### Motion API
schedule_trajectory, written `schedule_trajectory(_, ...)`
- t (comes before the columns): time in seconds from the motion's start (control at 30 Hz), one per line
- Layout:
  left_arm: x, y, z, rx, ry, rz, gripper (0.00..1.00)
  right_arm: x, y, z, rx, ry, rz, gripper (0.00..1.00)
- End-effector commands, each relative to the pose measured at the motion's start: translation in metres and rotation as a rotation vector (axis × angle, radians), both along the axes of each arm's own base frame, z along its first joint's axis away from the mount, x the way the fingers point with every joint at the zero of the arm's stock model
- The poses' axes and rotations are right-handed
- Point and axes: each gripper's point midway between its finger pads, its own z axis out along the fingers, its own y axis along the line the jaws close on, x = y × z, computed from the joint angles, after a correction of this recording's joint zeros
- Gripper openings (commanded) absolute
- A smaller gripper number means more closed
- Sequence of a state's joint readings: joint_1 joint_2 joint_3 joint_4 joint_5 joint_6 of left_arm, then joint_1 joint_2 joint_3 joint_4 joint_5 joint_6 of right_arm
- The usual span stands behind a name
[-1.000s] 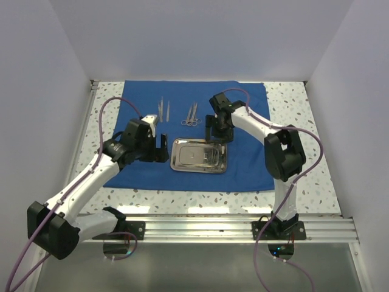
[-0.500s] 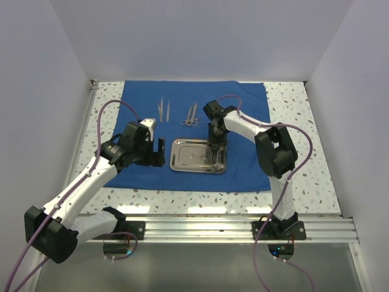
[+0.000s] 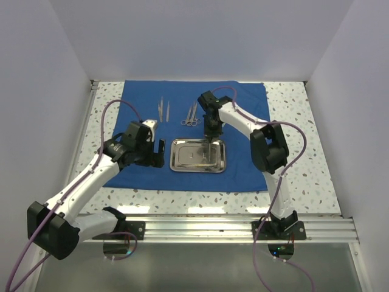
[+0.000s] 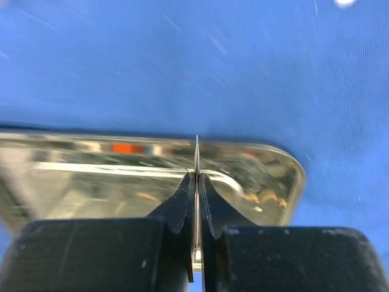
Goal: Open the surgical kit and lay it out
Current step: Pick up the medical item from the container, then place the medical item in the surgical kit.
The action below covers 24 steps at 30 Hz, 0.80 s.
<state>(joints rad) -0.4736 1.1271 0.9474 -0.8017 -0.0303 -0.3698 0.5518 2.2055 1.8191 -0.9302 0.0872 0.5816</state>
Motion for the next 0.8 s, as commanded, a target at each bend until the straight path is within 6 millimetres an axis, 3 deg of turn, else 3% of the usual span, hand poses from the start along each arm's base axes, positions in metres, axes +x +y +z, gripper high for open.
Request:
schedule_trajectory(0.0, 0.014, -0.005, 0.015, -0.010, -0.052, -0.011, 0.95, 0.029, 0.007, 0.041, 0.021, -0.089, 0.022, 0.00)
schedule_trajectory(0.1, 0.017, -0.007, 0.013, -0.016, -0.053, 0.005, 0.94, 0.057, 0.001, 0.050, 0.021, -0.127, -0.007, 0.00)
schedule_trajectory(0.27, 0.022, -0.007, 0.012, -0.013, -0.052, 0.031, 0.94, 0.086, -0.019, 0.043, 0.007, -0.126, -0.044, 0.00)
schedule_trajectory(0.5, 0.026, -0.007, 0.005, -0.013, -0.035, 0.062, 0.95, 0.139, -0.066, 0.036, 0.004, -0.195, -0.167, 0.00)
schedule_trajectory(0.77, 0.043, -0.018, -0.004, -0.003, 0.001, 0.056, 0.94, 0.187, -0.088, 0.040, -0.001, -0.346, -0.245, 0.00)
